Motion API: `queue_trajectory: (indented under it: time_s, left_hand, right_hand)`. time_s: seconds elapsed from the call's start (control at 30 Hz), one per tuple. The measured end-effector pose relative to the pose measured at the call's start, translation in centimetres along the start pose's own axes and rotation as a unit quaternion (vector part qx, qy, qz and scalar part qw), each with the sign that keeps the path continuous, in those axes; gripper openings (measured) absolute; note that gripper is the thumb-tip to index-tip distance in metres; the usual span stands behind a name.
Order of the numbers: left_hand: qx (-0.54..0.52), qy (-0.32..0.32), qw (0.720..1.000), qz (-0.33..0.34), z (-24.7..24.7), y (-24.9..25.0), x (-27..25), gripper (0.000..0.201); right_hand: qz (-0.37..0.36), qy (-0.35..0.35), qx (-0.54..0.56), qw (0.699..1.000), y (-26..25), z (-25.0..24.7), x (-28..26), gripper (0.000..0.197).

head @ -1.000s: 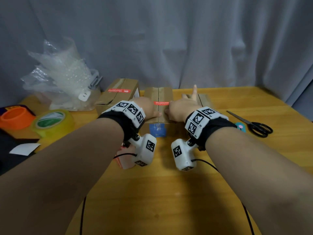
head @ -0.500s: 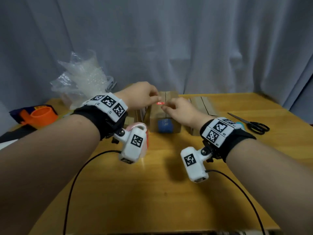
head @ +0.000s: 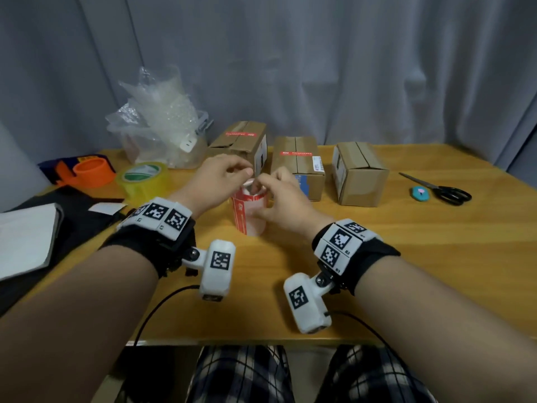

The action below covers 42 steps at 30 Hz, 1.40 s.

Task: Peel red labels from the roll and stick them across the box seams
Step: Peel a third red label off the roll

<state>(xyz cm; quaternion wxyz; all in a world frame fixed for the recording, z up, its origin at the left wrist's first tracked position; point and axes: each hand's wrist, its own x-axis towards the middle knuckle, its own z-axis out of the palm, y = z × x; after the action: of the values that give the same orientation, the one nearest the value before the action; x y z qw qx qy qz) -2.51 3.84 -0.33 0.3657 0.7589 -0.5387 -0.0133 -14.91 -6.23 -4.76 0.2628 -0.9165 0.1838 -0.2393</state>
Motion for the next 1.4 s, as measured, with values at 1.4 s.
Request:
queue_trajectory:
  time_s: [1.4]
  left_hand:
    - [-0.163, -0.091, 0.981, -0.054, 3.9, 3.1, -1.5, 0.022]
  right_hand:
    - [0.112, 0.134, 0.312, 0.934, 3.4, -4.5, -1.9, 0.015]
